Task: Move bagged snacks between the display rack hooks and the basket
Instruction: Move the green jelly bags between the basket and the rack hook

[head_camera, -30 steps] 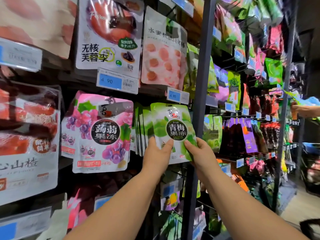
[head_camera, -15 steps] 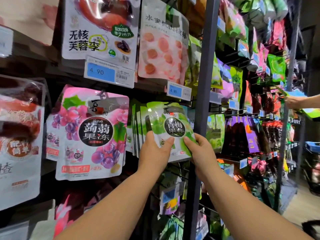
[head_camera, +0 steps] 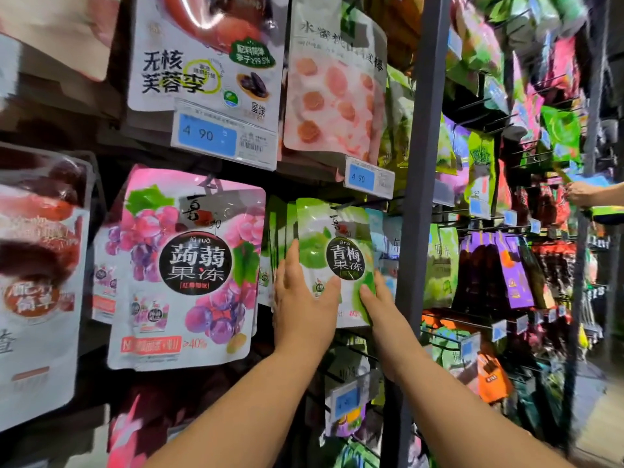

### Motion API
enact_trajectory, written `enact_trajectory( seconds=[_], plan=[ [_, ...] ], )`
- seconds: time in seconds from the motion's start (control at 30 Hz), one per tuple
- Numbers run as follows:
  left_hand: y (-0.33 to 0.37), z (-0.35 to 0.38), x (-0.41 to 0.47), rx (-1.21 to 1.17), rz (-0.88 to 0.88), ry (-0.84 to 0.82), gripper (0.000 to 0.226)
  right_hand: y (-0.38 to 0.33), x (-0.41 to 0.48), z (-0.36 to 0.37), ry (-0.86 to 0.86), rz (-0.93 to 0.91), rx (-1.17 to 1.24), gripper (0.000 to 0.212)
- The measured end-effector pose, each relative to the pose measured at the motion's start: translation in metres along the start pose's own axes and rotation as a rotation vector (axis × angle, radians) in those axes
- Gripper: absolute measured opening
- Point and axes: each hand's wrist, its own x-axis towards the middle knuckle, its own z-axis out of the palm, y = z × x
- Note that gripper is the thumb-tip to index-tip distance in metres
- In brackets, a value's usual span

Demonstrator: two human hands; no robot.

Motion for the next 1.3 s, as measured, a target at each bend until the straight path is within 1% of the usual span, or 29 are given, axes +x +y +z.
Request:
enact_trajectory(
  seconds=[0.13,0.2,0.33,0.4,0.67,0.77,0.87,0.97,1.07,1.3],
  plan=[
    [-0.008,0.001,0.005,0.146,0.034,-0.013,0.081,0.002,0.011,0.008,0.008,0.001,-0.049,0.065],
    [-0.015,0.003,0.010,0.226,0.050,-0.018,0.074,0.004,0.018,0.013,0.016,-0.006,-0.070,0.065],
    [-0.029,0.006,0.025,0.232,0.022,-0.026,0.062,0.011,0.031,0.022,0.023,0.014,-0.070,0.066],
    [-0.034,0.006,0.030,0.238,-0.001,-0.024,0.061,0.014,0.036,0.026,0.029,0.032,-0.070,0.066],
    [-0.042,0.008,0.040,0.243,-0.099,-0.026,0.061,0.014,0.043,0.030,-0.014,0.098,-0.208,0.065],
    [-0.038,0.007,0.034,0.270,-0.067,0.008,0.061,0.009,0.040,0.030,-0.052,0.121,-0.206,0.064],
    [-0.036,0.004,0.026,0.290,-0.018,0.012,0.062,0.006,0.034,0.028,-0.071,0.118,-0.259,0.064],
    [-0.035,0.002,0.016,0.326,0.020,0.013,0.063,0.005,0.028,0.027,-0.047,0.115,-0.315,0.067],
    [-0.034,0.000,0.005,0.326,0.037,0.032,0.064,0.004,0.018,0.027,-0.034,0.060,-0.300,0.067],
    [-0.028,0.002,-0.018,0.322,0.131,0.136,0.056,-0.002,0.000,0.025,-0.009,0.017,-0.333,0.063]
  ],
)
